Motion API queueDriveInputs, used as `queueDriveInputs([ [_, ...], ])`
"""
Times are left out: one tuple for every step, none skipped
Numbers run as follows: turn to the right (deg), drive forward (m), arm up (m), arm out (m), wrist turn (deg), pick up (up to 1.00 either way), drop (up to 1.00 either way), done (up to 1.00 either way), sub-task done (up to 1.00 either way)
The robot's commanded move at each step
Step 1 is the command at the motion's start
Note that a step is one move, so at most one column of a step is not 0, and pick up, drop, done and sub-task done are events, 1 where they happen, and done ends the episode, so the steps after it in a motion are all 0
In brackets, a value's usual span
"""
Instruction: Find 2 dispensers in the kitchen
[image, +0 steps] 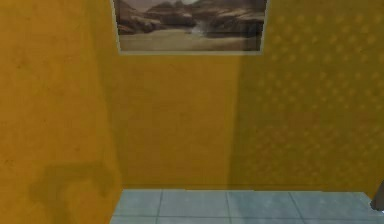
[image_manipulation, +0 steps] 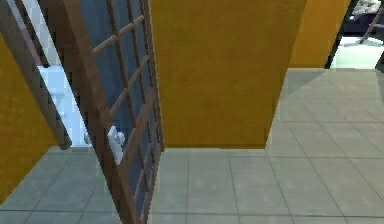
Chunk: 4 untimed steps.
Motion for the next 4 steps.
queueDriveInputs([
  [21.0,0.0,0.0,0.0,0.0,0.0,0.0,0.0,0.0],
  [0.0,0.8,0.0,0.0,0.0,0.0,0.0,0.0,0.0],
  [45.0,0.0,0.0,0.0,0.0,0.0,0.0,0.0,0.0],
  [21.0,0.0,0.0,0.0,0.0,0.0,0.0,0.0,0.0],
])
